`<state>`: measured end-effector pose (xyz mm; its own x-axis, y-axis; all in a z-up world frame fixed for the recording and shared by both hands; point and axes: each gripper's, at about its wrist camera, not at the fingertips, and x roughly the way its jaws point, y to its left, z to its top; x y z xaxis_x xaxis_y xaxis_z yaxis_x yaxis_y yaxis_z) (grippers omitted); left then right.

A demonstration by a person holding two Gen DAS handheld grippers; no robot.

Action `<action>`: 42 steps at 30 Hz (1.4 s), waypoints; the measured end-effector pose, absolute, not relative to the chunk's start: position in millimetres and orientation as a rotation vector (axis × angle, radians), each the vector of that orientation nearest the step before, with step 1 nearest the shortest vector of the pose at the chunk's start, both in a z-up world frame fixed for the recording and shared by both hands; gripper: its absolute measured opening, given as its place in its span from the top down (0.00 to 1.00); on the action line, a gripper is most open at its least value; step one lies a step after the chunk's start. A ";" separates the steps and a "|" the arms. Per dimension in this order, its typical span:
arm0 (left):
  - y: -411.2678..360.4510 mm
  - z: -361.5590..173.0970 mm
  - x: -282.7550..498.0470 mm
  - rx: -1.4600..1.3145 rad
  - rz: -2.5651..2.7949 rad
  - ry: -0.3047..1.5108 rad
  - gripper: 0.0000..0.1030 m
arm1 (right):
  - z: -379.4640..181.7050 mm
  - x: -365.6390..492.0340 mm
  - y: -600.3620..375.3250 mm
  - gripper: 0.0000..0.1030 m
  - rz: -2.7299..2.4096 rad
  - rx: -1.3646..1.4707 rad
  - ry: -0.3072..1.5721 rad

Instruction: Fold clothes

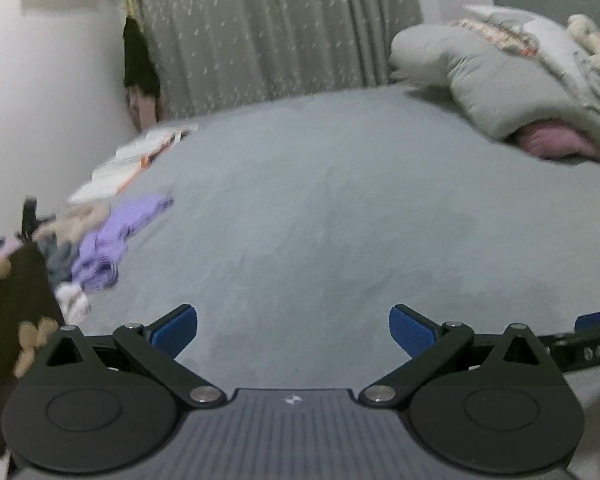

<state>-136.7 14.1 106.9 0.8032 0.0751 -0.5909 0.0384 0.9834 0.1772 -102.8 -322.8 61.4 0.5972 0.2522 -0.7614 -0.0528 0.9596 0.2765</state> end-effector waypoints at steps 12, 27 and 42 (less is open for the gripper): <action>8.2 71.4 -97.0 0.163 0.005 0.635 0.01 | 49.6 -92.5 -326.6 0.00 0.084 0.241 0.822; 3.5 40.2 -38.4 0.160 0.001 0.593 0.01 | 28.8 -47.5 -326.0 0.00 -0.021 0.141 0.731; 6.5 10.3 -3.0 0.064 -0.035 0.648 0.01 | 13.6 -7.6 -333.7 0.00 -0.117 0.077 0.661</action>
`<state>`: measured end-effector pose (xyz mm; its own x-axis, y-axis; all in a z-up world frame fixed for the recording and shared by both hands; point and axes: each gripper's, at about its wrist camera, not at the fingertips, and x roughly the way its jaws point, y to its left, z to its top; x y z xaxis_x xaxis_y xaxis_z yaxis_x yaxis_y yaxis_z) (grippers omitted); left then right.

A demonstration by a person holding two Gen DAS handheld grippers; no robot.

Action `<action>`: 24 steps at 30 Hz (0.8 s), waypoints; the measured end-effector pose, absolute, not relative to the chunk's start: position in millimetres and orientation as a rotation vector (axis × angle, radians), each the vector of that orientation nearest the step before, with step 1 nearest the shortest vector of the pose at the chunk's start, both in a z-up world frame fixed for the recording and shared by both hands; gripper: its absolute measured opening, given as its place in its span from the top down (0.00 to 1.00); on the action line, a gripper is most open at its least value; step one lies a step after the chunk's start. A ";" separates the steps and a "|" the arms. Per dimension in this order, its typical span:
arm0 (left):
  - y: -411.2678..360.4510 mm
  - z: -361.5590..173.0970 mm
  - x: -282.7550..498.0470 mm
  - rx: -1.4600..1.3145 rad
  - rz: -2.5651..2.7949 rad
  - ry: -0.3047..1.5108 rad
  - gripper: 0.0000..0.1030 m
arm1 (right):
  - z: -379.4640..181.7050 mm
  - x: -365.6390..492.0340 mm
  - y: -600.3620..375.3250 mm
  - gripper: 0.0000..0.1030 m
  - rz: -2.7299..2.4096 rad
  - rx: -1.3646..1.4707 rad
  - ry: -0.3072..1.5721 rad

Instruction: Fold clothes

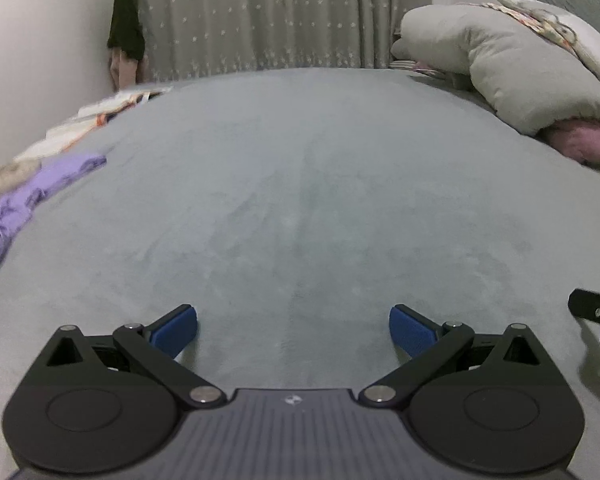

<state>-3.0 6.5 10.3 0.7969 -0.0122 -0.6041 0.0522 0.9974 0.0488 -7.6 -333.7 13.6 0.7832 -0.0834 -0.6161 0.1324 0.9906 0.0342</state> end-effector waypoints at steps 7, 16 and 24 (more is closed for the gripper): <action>3.5 4.9 6.3 0.082 -0.036 0.634 0.00 | 9.3 4.1 -337.2 0.00 -0.110 0.056 0.657; 3.3 2.8 9.2 0.083 -0.034 0.631 0.00 | 7.8 2.6 -331.2 0.00 -0.122 0.032 0.657; 2.6 1.6 8.9 0.087 -0.032 0.626 0.00 | 8.0 1.9 -327.8 0.00 -0.120 0.044 0.655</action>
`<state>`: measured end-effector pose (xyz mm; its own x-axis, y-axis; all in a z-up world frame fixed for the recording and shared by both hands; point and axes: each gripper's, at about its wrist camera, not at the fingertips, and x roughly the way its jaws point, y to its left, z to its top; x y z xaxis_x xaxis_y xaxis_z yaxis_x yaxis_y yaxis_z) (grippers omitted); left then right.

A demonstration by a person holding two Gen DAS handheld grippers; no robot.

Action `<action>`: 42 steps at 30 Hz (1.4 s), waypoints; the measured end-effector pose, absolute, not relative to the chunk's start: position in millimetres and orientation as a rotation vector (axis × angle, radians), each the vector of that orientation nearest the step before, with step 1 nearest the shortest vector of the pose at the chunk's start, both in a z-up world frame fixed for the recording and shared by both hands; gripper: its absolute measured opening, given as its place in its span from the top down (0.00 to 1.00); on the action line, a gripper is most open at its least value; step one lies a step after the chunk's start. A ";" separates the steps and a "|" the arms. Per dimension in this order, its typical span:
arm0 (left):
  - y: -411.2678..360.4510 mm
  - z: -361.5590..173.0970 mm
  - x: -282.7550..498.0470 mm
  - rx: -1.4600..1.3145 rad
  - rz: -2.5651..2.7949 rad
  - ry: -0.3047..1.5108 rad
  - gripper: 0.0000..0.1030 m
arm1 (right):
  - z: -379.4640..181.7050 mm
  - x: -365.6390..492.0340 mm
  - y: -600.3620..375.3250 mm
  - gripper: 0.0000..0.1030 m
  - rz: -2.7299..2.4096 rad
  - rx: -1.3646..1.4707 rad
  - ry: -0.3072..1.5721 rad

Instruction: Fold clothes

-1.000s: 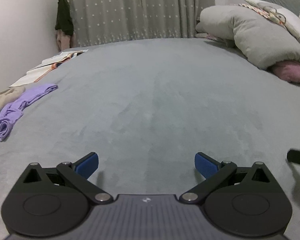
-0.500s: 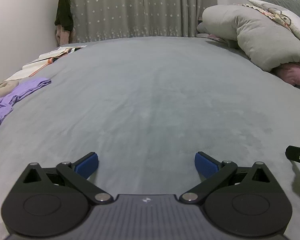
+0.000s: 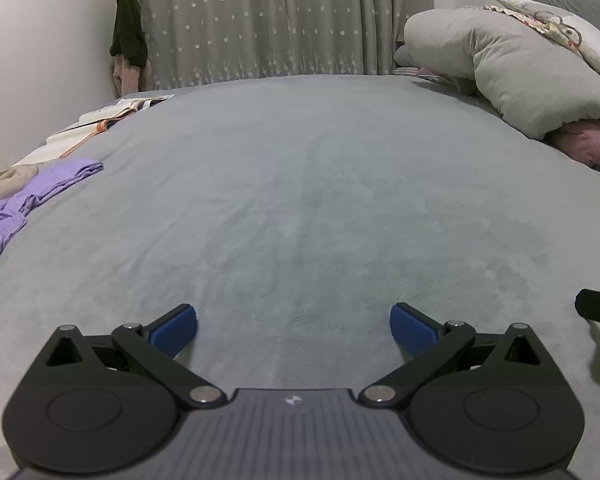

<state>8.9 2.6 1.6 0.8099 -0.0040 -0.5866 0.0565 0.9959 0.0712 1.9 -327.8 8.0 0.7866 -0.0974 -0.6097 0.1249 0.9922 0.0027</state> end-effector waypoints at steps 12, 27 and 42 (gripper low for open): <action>1.6 1.5 8.3 0.086 -0.031 0.625 0.00 | 7.3 4.4 -332.9 0.00 -0.116 0.043 0.655; 2.8 1.9 9.8 0.093 -0.033 0.623 0.00 | 7.0 4.8 -334.0 0.00 -0.115 0.042 0.655; 2.1 1.1 7.5 0.080 -0.034 0.622 0.00 | 6.4 5.4 -335.1 0.00 -0.115 0.041 0.655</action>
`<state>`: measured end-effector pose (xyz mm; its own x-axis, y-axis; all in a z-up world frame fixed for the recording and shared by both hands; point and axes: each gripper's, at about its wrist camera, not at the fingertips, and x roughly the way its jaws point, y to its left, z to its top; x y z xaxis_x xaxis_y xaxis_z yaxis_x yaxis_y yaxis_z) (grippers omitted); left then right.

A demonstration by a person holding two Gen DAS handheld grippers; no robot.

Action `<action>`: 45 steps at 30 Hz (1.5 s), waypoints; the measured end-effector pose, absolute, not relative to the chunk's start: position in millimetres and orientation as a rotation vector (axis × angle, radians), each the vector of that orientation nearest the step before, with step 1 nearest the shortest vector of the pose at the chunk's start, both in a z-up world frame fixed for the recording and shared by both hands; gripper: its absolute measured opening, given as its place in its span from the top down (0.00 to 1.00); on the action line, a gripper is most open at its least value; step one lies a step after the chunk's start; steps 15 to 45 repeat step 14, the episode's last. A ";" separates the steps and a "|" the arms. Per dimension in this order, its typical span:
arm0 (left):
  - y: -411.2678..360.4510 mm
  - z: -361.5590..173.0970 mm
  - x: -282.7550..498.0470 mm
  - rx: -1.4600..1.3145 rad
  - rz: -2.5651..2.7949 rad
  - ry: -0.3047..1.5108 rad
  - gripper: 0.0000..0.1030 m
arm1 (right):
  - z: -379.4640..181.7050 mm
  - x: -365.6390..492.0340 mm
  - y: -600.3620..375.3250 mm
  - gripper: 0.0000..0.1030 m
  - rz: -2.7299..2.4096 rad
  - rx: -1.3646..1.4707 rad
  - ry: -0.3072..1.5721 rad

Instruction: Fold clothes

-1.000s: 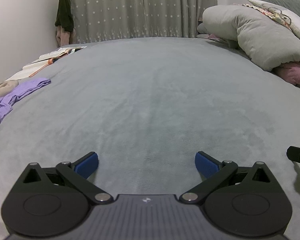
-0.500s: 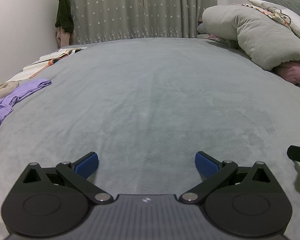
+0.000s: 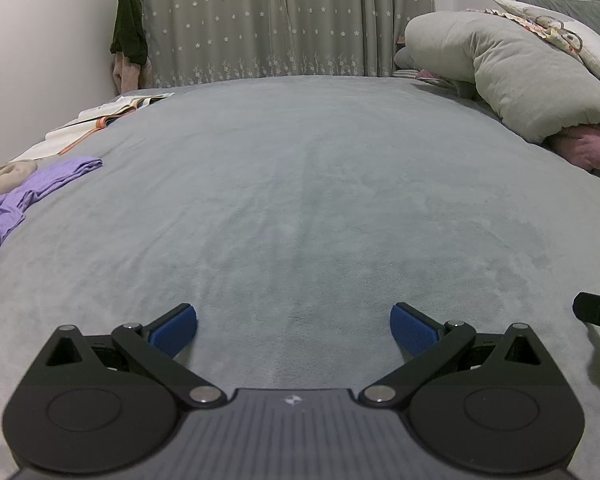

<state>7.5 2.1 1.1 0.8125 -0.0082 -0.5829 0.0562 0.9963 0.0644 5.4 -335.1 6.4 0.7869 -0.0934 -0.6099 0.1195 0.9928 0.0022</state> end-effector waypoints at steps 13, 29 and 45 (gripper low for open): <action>2.7 0.4 7.0 0.080 -0.032 0.624 0.00 | 5.9 5.8 -336.4 0.00 -0.115 0.041 0.655; 2.7 0.5 7.0 0.081 -0.032 0.624 0.00 | 5.9 5.7 -336.6 0.00 -0.115 0.041 0.655; 2.7 0.5 7.0 0.081 -0.032 0.624 0.00 | 5.9 5.7 -336.6 0.00 -0.115 0.041 0.655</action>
